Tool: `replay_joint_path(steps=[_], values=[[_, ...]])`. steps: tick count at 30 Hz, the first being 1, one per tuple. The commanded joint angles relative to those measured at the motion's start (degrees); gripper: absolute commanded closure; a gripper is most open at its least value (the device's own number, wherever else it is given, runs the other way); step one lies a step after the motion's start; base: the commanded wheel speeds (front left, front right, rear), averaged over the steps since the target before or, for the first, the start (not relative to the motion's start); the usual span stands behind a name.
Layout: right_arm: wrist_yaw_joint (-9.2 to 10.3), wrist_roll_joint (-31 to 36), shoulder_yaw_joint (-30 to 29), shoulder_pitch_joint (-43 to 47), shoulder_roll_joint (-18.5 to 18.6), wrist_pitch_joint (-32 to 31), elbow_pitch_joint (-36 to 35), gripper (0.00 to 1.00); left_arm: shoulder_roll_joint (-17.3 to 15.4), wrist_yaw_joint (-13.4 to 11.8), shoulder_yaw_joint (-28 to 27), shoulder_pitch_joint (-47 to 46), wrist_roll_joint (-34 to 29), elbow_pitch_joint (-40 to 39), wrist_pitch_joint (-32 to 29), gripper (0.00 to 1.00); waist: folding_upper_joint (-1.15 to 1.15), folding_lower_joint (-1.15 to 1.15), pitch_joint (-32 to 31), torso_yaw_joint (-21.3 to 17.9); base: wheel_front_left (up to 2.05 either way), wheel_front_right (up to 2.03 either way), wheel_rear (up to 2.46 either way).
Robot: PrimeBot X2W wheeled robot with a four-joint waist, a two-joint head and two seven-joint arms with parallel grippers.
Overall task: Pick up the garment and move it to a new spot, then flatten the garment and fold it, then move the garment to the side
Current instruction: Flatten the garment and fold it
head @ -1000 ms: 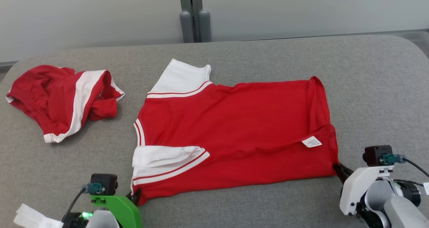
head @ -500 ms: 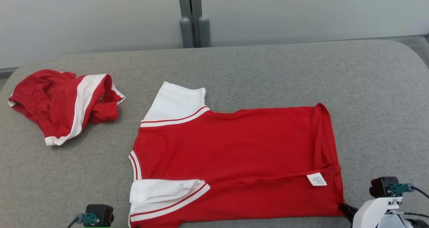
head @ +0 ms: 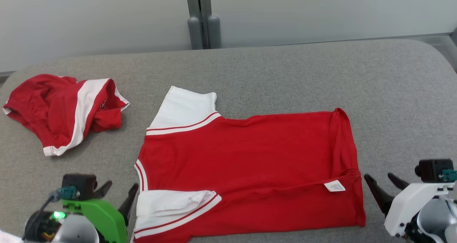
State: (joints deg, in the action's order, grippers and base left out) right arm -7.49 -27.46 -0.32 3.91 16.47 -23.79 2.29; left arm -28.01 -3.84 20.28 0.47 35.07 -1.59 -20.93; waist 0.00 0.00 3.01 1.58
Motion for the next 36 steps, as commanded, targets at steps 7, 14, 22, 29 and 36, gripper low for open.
replay_joint_path(steps=[7,14,22,29,36], values=[[0.0,1.7,-1.7,-11.3,-0.9,4.0,-0.7,0.0,0.6,5.5,-0.4,-16.4,1.5,3.4,-1.3,0.0,0.0,0.0,6.1,-1.4,0.0,0.0,0.0],[0.0,2.1,0.3,-24.6,-0.9,3.5,7.2,0.0,2.9,9.6,3.4,-33.2,2.5,14.8,-7.8,0.0,0.0,0.0,13.3,-3.2,0.0,0.0,0.0],[0.0,1.7,5.3,-36.1,0.1,2.8,16.4,0.0,4.6,11.2,8.6,-48.8,2.1,25.8,-11.5,0.0,0.0,0.0,20.8,-4.0,0.0,0.0,0.0],[0.0,0.1,10.7,-41.9,0.5,1.2,21.4,0.0,5.5,11.4,13.1,-58.1,2.7,34.2,-11.5,0.0,0.0,0.0,24.0,-4.7,0.0,0.0,0.0],[0.01,-0.3,14.7,-44.1,0.3,0.6,23.2,0.0,5.4,11.4,16.8,-63.2,4.3,42.0,-10.1,0.0,0.0,0.0,25.8,-6.6,0.0,0.0,0.0]])
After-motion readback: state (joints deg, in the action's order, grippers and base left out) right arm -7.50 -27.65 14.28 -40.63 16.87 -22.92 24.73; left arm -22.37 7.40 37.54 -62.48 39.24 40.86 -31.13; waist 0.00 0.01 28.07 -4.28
